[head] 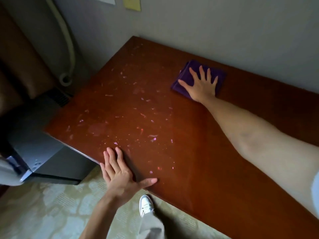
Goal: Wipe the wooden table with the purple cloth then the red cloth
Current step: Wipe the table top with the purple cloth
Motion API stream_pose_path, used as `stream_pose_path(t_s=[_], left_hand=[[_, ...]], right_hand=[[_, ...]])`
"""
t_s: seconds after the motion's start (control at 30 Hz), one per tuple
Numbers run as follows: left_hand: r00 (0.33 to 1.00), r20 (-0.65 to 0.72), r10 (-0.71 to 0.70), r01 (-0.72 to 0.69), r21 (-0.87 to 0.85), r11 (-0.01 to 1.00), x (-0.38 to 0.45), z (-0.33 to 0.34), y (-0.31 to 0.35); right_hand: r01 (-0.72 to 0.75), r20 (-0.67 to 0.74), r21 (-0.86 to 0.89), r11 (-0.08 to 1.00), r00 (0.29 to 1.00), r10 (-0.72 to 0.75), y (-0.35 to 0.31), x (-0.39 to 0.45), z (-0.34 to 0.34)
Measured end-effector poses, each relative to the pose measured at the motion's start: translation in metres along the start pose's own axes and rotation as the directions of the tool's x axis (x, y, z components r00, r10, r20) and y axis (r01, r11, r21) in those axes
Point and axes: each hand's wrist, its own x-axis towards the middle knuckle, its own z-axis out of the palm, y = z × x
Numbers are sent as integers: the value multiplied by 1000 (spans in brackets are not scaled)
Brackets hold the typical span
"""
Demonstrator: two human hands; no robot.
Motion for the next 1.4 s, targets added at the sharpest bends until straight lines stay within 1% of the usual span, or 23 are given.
stream_pose_path(t_s=[0.07, 0.1, 0.2, 0.3, 0.33, 0.43, 0.53, 0.63, 0.7, 0.8, 0.87, 0.97, 1.07, 1.2, 1.3, 1.4], left_hand=[[1000, -13, 17, -17, -3, 1000, 1, 1, 0], [1000, 3, 22, -22, -4, 1000, 0, -1, 1], [999, 38, 15, -16, 33, 999, -4, -5, 4], [995, 100, -9, 3, 63, 998, -7, -14, 11], [993, 118, -21, 13, 73, 997, -9, -16, 13], [982, 184, -37, 16, 112, 994, -11, -23, 17], [977, 211, -43, 7, 172, 985, -10, -24, 15], [971, 229, -64, 15, 210, 978, -5, -23, 12], [967, 238, -91, 28, 256, 966, -3, -23, 13], [946, 286, -149, 55, 313, 948, 5, -23, 18], [940, 288, -184, 80, 339, 937, 8, -23, 24], [931, 295, -215, 115, 321, 940, 11, -22, 30], [935, 307, -175, 92, 267, 959, 10, -19, 25], [952, 300, -59, 3, 183, 983, 6, -16, 8], [953, 302, -12, -31, 139, 990, 6, -16, 4], [951, 308, -5, -41, 143, 989, 6, -15, 5]], right_hand=[[-8, 6, -24, 1000, 1000, 8, 0, 12, 0], [-1, 24, -43, 999, 1000, 2, -1, 11, -2], [33, 34, -53, 998, 999, -31, -1, -22, 1], [133, 65, -99, 986, 990, -127, -3, -101, 11], [182, 76, -108, 977, 982, -174, -3, -138, 17], [294, 51, -137, 946, 956, -290, 5, -255, 41], [310, 15, -176, 934, 950, -312, 9, -339, 58], [280, 0, -175, 944, 959, -285, 7, -351, 61], [295, -1, -148, 944, 954, -299, 6, -340, 60], [309, 44, -102, 945, 951, -306, 4, -299, 50], [267, 17, -68, 961, 964, -266, -1, -247, 43], [166, -12, -38, 985, 986, -166, -11, -143, 31], [65, 11, -10, 998, 998, -65, -22, -45, 17], [-12, 47, 1, 1000, 999, 12, -40, 51, 0], [-45, 48, 14, 999, 998, 44, -51, 94, -4], [-68, 33, 12, 998, 997, 68, -54, 107, -3]])
